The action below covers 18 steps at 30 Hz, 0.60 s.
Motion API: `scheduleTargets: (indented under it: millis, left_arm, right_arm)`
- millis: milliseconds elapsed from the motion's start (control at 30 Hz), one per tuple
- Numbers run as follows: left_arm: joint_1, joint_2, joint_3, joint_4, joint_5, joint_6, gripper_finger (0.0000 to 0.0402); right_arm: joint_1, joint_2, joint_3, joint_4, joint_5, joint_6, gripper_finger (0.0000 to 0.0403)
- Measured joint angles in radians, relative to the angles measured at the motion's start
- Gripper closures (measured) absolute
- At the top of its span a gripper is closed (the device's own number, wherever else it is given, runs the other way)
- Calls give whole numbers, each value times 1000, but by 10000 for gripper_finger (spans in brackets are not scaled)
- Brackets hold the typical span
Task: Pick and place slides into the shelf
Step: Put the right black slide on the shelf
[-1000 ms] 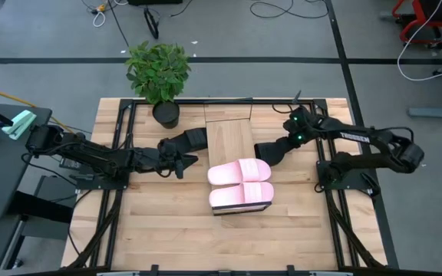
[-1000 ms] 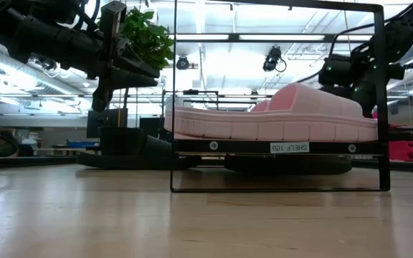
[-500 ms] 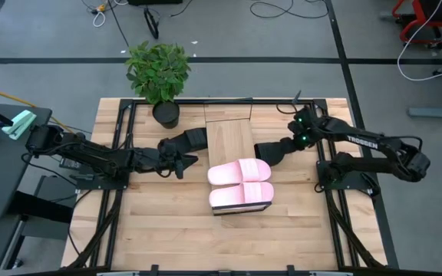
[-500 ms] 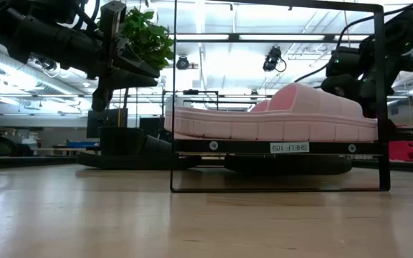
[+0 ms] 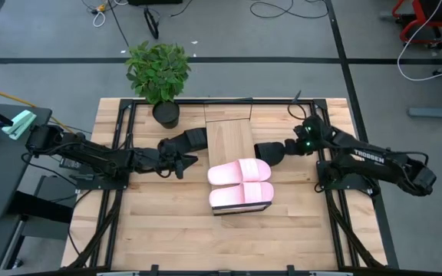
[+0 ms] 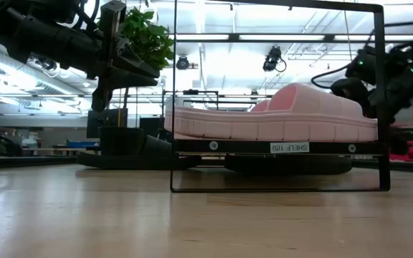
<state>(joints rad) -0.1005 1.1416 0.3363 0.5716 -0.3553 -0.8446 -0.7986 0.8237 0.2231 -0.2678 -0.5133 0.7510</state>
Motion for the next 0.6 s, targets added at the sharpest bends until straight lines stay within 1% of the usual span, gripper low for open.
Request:
scheduleTargets:
  millis: [100, 167, 467, 600]
  left_arm:
    - [1, 0, 0, 0, 0, 0, 333]
    - [3, 0, 0, 0, 0, 0, 334]
    - [3, 0, 0, 1, -8, -8, 342]
    - [3, 0, 0, 1, -8, -7, 339]
  right_arm:
    - [0, -13, -66, 142, -45, 65, 176]
    - [0, -14, -88, 208, -56, 91, 179]
    - [0, -11, -60, 240, -61, 84, 194]
    - [1, 21, -60, 243, -41, 78, 194]
